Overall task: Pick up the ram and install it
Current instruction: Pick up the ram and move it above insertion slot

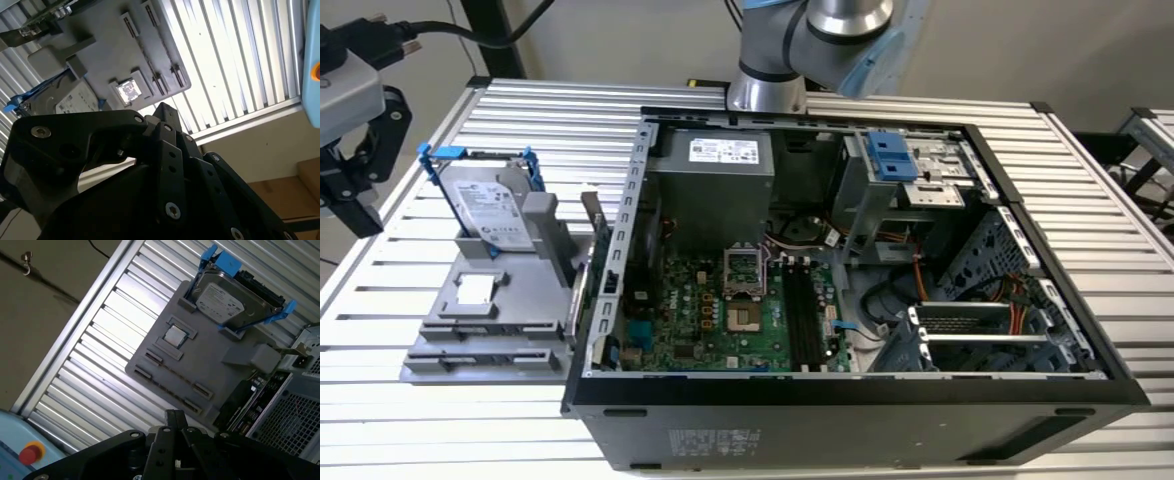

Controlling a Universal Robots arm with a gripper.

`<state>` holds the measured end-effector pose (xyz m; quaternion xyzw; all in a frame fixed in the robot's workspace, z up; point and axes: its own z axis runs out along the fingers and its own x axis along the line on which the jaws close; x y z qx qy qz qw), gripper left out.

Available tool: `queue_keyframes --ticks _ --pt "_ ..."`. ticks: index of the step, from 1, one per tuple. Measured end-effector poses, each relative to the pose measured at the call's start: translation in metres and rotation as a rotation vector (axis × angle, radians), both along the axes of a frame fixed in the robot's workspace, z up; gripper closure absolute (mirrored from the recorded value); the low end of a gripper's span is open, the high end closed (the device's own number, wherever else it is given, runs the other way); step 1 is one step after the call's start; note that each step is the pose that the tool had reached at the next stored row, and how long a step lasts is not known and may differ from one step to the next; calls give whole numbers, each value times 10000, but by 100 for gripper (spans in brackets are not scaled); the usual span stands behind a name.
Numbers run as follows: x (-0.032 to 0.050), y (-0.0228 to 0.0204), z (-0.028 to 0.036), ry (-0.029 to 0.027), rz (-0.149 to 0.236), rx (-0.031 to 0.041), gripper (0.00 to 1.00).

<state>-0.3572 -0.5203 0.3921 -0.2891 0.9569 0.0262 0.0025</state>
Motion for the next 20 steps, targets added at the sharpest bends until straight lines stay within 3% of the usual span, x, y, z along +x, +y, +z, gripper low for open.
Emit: queue_keyframes --ticks 14,20 --pt "0 0 2 1 785 -2 100" --pt "0 1 2 1 1711 -3 100"
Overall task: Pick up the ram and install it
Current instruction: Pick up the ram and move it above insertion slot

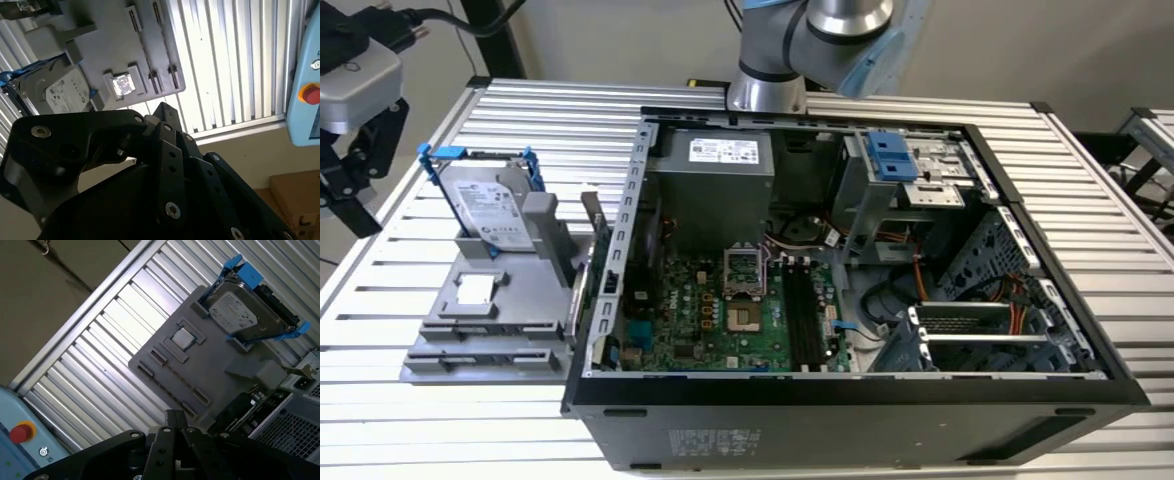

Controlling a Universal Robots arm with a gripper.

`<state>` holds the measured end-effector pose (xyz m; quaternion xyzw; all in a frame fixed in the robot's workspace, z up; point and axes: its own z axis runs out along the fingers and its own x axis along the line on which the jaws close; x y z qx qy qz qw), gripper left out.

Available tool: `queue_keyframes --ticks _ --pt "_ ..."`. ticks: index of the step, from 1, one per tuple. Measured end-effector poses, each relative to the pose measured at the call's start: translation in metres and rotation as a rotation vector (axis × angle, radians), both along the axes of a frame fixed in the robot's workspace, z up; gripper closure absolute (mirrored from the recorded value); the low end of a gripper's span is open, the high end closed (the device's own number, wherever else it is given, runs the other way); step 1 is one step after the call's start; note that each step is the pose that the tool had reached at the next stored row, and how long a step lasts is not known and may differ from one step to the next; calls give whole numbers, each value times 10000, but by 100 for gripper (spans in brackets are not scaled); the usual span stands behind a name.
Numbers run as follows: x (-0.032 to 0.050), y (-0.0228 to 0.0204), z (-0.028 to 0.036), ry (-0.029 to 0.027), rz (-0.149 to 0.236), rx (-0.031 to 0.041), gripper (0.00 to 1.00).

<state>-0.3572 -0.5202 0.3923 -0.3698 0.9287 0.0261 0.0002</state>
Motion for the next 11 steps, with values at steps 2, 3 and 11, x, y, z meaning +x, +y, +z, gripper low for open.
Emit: queue_keyframes --ticks 2,3,11 --pt "0 0 0 0 376 0 100" --pt "0 0 0 1 555 0 100" --pt "1 0 0 -41 1786 -1 100"
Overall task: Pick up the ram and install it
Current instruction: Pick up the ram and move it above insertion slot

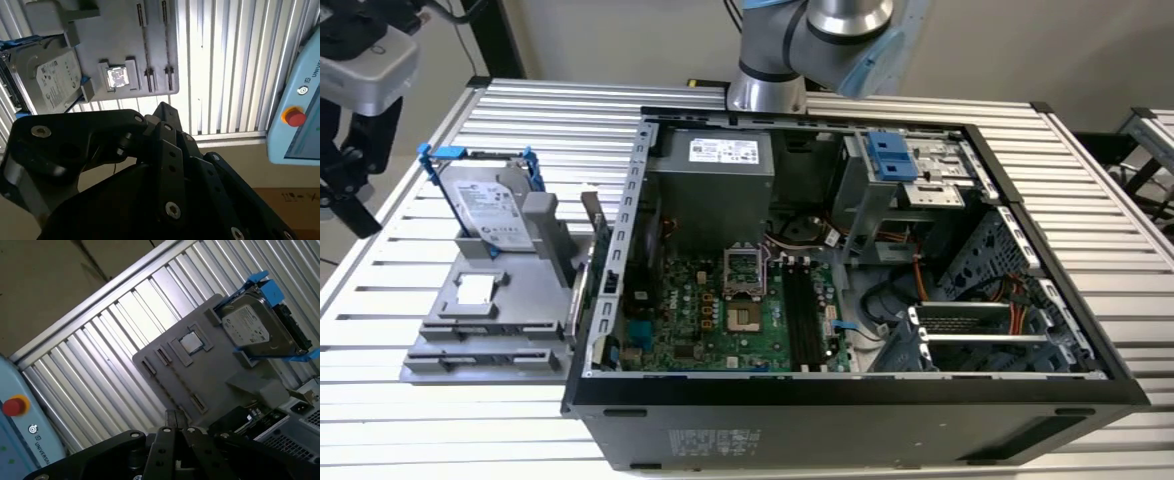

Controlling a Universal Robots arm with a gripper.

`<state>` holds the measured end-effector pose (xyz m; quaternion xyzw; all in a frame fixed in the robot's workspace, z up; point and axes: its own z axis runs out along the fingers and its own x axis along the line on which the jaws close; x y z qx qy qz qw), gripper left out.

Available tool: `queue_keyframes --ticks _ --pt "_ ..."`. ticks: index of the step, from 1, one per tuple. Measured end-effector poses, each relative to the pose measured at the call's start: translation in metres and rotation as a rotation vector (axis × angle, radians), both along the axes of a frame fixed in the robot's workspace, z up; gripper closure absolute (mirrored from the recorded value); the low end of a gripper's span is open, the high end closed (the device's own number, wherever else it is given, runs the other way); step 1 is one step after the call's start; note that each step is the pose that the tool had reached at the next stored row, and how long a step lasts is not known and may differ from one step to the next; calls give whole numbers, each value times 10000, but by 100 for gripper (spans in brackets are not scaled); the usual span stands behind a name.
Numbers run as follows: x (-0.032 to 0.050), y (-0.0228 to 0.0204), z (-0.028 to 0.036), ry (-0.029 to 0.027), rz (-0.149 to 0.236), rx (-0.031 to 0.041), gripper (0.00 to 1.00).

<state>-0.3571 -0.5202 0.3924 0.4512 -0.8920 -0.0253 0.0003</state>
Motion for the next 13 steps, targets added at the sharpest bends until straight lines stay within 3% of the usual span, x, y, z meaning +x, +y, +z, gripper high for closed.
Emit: queue_keyframes --ticks 4,13 --pt "-1 0 0 -54 563 1 100" --pt "-1 0 -2 -66 2090 18 100"
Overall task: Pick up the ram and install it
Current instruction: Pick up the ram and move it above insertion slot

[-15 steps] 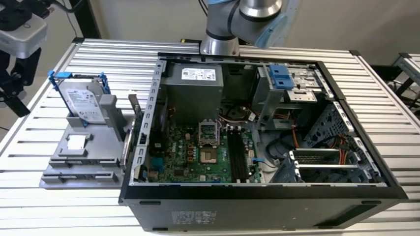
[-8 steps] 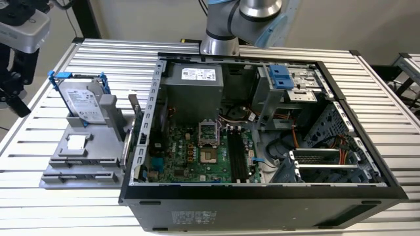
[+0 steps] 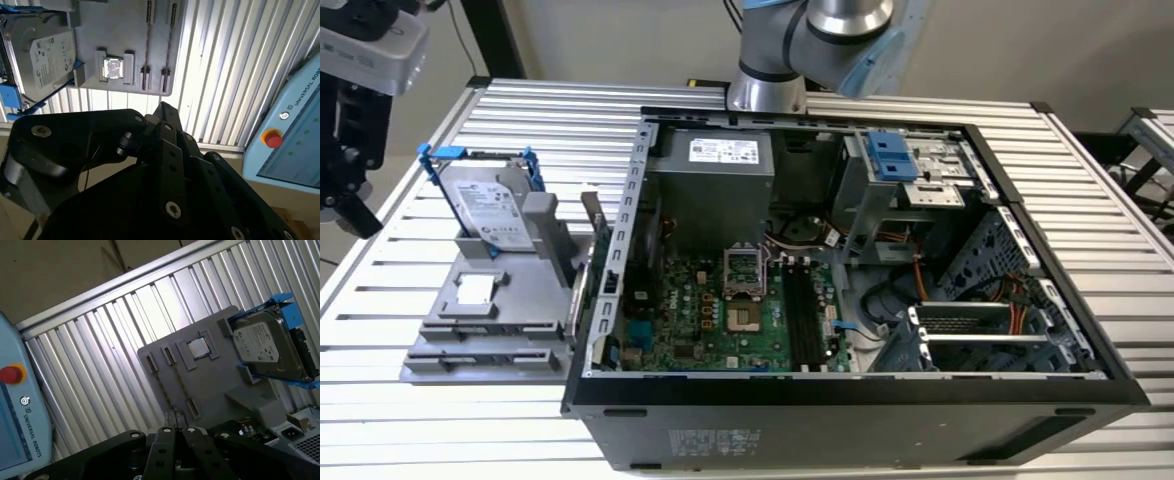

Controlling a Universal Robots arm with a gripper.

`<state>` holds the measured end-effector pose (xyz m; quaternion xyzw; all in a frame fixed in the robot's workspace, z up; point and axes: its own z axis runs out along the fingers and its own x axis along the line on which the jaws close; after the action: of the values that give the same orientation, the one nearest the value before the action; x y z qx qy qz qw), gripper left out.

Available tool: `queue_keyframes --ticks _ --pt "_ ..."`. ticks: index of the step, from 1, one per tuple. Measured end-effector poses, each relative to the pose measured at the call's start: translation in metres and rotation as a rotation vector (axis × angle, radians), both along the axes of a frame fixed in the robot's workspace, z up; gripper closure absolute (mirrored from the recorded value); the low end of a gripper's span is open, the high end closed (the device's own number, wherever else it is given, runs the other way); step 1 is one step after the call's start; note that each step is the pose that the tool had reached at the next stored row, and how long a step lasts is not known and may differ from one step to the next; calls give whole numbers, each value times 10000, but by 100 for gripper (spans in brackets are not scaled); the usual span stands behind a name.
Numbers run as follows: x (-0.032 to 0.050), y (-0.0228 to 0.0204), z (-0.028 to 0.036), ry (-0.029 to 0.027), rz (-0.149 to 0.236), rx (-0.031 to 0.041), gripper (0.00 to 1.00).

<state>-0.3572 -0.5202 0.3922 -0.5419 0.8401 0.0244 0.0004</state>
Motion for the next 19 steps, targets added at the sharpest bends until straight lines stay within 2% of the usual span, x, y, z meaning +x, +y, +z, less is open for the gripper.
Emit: queue_keyframes --ticks 3,6,11,13,19 --pt "0 1 -2 -12 422 47 100" --pt "0 0 -5 -53 909 77 100" --pt "0 0 -8 -82 1660 93 100" --pt "0 0 -13 -122 1919 93 100" --pt "0 0 -21 -188 2584 95 100"
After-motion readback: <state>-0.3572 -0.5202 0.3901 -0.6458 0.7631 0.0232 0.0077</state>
